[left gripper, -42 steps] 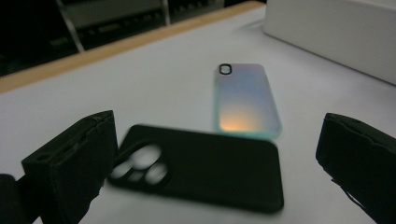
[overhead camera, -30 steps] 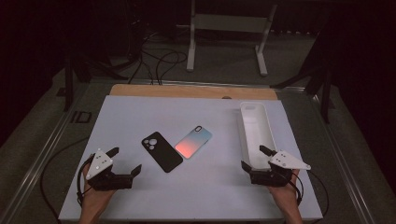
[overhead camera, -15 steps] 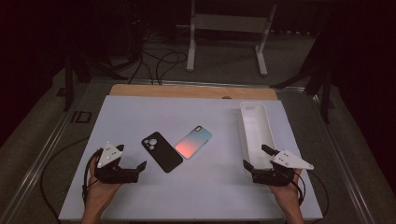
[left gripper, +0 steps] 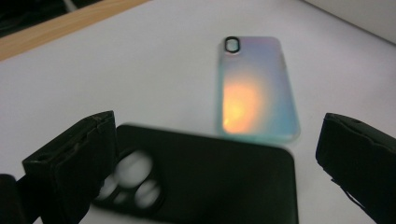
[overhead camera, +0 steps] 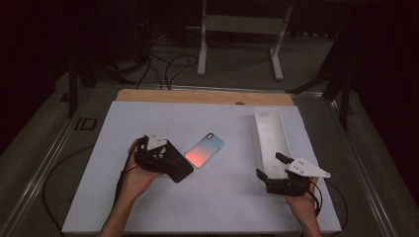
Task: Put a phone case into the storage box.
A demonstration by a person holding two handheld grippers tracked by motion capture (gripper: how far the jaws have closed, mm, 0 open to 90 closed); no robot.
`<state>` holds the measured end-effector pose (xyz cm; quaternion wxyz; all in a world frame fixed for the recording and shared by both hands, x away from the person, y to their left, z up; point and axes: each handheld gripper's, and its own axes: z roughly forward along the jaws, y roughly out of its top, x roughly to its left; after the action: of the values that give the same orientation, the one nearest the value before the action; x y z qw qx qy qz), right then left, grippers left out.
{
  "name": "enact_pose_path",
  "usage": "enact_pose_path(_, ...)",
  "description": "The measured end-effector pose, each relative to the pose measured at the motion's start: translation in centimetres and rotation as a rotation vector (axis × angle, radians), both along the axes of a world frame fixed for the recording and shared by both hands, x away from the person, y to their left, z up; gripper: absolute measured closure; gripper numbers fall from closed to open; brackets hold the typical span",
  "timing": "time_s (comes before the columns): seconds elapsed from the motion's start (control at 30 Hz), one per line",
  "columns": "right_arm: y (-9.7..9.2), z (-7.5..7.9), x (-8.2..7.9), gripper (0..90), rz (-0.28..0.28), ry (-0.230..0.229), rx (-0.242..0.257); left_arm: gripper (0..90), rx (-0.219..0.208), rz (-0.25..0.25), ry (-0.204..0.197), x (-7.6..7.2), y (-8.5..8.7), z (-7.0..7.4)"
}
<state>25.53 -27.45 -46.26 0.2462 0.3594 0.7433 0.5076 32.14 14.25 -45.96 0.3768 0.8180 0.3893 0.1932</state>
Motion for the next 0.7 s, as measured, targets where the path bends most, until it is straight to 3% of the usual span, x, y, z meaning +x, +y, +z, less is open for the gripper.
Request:
enact_pose_path(0.2,0.0,-0.1,0.0,9.1,0.001,0.002,-0.002,0.2,0.018,-0.027,0.026,2.1,-3.1,-1.1)
enact_pose_path(0.33,-0.1,-0.1,0.0,9.1,0.000,0.005,0.000,2.8,0.024,-0.042,0.065,3.2,-5.0,-2.1)
enact_pose_path(0.47,-0.1,-0.1,0.0,9.1,0.004,0.004,-0.001,3.3,0.060,-0.048,0.095,3.9,-6.7,-3.3)
enact_pose_path(0.53,-0.1,-0.1,0.0,9.1,0.001,0.008,0.000,3.8,0.079,-0.046,0.109,4.3,-7.2,-3.9)
enact_pose_path(0.7,-0.1,-0.1,0.0,9.1,0.002,0.007,-0.001,3.8,0.079,-0.050,0.158,4.8,-7.6,-4.9)
